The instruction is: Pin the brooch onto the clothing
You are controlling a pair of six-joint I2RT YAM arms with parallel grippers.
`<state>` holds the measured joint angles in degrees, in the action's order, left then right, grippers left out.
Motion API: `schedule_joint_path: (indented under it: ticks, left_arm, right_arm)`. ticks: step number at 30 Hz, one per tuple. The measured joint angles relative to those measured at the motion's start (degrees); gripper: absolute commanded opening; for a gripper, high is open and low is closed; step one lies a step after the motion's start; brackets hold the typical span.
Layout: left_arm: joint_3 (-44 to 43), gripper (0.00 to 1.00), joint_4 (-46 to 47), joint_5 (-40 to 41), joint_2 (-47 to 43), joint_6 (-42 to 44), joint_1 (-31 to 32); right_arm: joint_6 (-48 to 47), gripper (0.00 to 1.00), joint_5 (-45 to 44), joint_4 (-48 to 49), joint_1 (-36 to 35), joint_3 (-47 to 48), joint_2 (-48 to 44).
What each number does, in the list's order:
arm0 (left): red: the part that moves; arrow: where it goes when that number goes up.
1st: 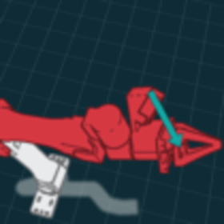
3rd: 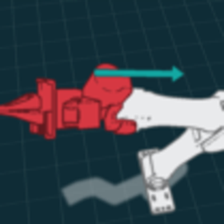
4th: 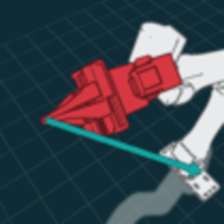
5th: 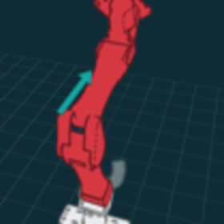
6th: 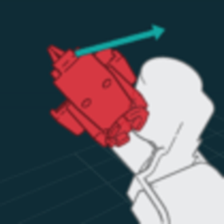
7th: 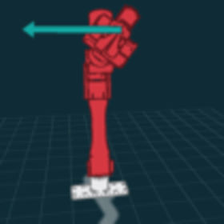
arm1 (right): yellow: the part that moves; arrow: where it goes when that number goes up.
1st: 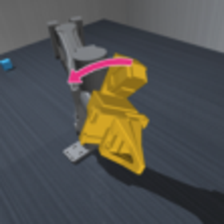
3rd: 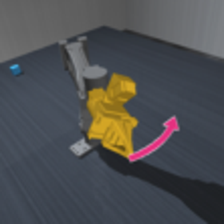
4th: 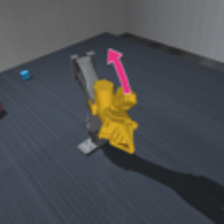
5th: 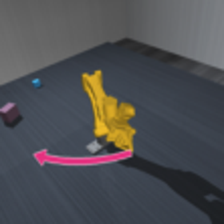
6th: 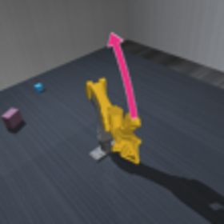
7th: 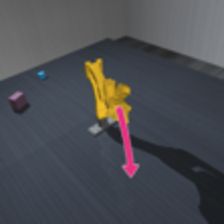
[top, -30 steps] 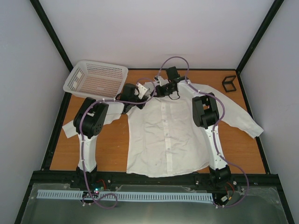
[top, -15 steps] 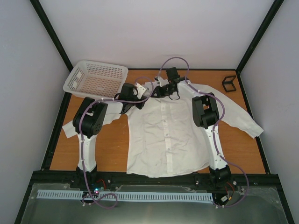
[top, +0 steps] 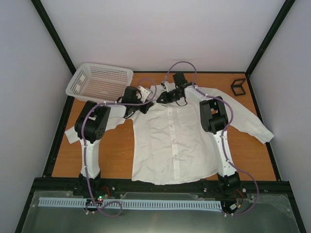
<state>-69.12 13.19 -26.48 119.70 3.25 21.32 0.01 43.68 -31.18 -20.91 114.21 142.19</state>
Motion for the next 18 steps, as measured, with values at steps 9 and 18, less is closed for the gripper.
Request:
schedule_joint_path:
  ticks: [9, 18]
  left_arm:
    - [-0.76, 0.01, -0.83, -0.98, 0.00, -0.76, -0.42]
    - [-1.51, 0.01, -1.64, -1.64, 0.04, -2.32, -0.50]
  right_arm:
    - [1.20, 0.22, 1.79, 3.02, 0.24, -1.53, -0.98]
    - [2.58, 0.21, 3.78, 5.99, 0.37, -3.50, -1.70]
